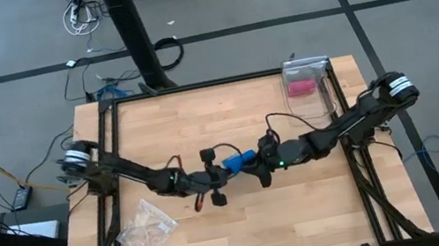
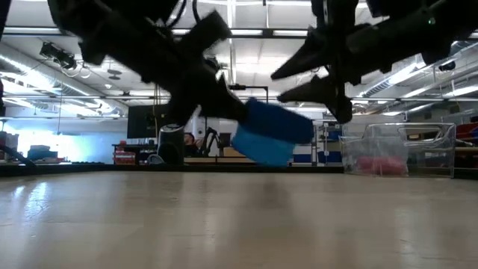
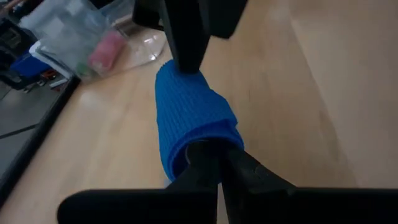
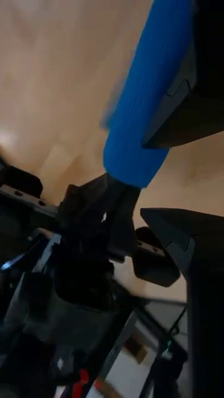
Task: Roll bandage
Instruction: Roll the blue bandage
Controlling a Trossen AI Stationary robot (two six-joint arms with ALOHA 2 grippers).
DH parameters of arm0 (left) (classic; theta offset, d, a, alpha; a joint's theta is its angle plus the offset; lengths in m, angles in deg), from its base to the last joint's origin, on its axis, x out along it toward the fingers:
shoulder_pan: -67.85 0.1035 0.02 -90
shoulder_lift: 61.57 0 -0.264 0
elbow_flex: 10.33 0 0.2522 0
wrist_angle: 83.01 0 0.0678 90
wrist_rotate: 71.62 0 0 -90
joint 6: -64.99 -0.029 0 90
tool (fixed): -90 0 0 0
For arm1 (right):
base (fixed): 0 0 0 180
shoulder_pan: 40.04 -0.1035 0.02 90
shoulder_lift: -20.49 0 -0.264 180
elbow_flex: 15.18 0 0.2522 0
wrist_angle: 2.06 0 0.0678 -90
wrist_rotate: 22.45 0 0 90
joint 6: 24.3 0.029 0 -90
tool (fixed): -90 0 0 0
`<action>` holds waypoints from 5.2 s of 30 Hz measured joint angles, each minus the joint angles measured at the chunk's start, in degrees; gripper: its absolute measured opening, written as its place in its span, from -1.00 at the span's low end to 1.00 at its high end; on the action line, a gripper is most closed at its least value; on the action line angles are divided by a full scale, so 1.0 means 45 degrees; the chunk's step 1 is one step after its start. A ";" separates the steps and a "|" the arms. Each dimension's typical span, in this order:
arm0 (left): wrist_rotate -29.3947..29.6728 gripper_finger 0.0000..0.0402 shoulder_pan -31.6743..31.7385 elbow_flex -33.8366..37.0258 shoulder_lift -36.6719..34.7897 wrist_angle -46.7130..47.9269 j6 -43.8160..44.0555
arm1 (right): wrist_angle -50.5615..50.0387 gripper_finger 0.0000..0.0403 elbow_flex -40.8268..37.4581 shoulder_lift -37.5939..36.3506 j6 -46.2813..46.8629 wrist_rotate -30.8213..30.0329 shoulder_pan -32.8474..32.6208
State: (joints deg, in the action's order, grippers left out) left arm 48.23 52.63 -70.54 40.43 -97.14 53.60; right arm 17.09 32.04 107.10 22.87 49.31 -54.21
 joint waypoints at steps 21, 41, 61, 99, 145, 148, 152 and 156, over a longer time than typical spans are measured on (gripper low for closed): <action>0.2113 -0.96 -0.0444 -0.0005 0.1381 -0.2990 -0.0762 | -0.0804 -0.16 -0.0015 -0.1518 -0.4121 0.0076 -0.0350; -0.0972 -0.96 -0.0535 0.2069 -0.3779 -0.3525 0.0337 | 0.1643 -0.16 -0.4102 -0.5765 -0.6755 -0.0473 -0.0515; -0.4868 -0.96 0.0327 0.2030 -0.3922 -0.7244 0.1579 | 0.8314 -0.44 -0.1712 0.0302 -1.0881 0.1609 0.1598; -0.3234 -0.96 0.0709 0.2030 -0.3908 -0.5632 0.0920 | 0.8348 -0.90 -0.0763 0.0239 -1.1849 0.2395 0.0281; -0.3656 -0.96 0.0704 0.2030 -0.3942 -0.6324 0.2428 | 1.1354 -1.00 -0.1098 0.1336 -1.2511 0.1609 0.0148; -0.3654 -0.96 0.0704 0.2030 -0.3947 -0.6031 0.2639 | 1.1346 -1.00 -0.1029 0.1336 -1.2516 0.1597 0.0148; -0.3641 -0.96 0.0690 0.2025 -0.3879 -0.5818 0.2819 | 1.1287 -1.00 -0.0882 0.1336 -1.2675 0.1613 0.0148; -0.3811 -0.96 0.0690 0.2025 -0.3869 -0.5365 0.3036 | 1.1114 -1.00 -0.0879 0.1336 -1.2818 0.1679 0.0196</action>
State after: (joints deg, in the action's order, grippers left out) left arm 31.08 55.73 -61.43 23.02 -121.28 67.26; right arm 67.10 28.08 113.11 -34.81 56.86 -53.32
